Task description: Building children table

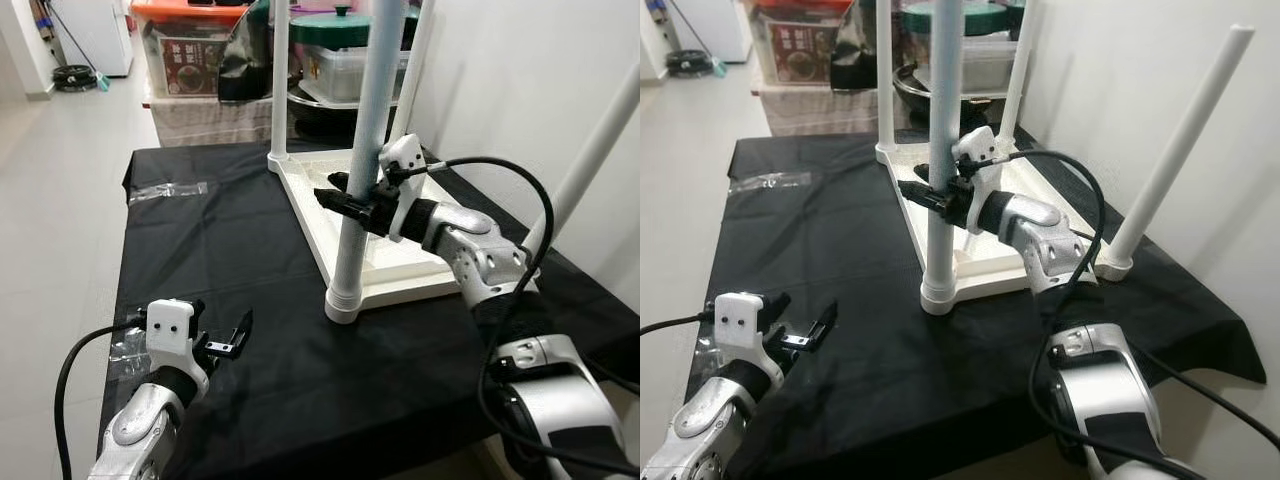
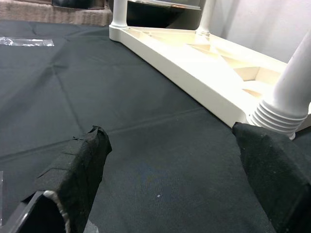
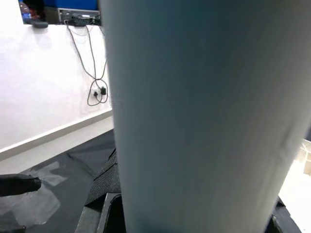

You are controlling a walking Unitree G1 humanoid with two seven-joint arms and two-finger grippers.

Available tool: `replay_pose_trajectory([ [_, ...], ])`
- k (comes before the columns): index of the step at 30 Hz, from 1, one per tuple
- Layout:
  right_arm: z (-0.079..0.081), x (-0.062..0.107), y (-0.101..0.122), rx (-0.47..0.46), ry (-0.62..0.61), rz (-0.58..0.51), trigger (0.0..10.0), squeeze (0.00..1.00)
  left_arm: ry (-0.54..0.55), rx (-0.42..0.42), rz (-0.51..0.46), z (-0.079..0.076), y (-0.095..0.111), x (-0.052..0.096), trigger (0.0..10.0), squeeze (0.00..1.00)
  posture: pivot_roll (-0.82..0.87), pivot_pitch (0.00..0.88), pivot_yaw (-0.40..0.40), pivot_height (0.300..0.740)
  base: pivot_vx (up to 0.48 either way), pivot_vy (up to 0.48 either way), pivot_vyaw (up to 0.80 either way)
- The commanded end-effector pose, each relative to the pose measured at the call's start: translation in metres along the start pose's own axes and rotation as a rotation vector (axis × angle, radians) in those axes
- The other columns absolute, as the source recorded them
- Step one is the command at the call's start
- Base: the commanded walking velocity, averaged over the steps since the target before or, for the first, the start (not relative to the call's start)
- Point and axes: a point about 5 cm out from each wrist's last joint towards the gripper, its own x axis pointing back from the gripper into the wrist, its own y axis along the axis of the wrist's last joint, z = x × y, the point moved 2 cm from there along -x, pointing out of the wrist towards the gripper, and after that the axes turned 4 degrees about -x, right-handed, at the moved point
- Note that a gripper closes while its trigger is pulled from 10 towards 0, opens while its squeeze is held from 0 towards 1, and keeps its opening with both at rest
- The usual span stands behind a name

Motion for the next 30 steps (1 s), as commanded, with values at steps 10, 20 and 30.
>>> replay_pose_trajectory([
  [10, -0.015, 0.0, -0.043, -0.106, -0.418, 0.047, 0.0, 0.0, 0.008, -0.009, 0.014, 0.003, -0.003, 0.002, 10.0, 0.0, 0.06, 0.0, -0.095, 0.74, 0.0, 0.0, 0.0],
  [20, 0.032, -0.022, -0.095, -0.252, -0.849, 0.138, 0.0, 0.0, 0.003, -0.005, 0.015, 0.0, -0.003, -0.002, 10.0, 0.0, 0.05, 0.0, -0.078, 0.74, 0.0, 0.0, 0.0],
  [30, 0.044, -0.058, -0.086, -0.179, -0.826, 0.233, 0.0, 0.0, 0.018, -0.002, 0.013, 0.0, -0.004, -0.003, 10.0, 0.0, 0.06, 0.0, -0.114, 0.74, 0.0, 0.0, 0.0],
])
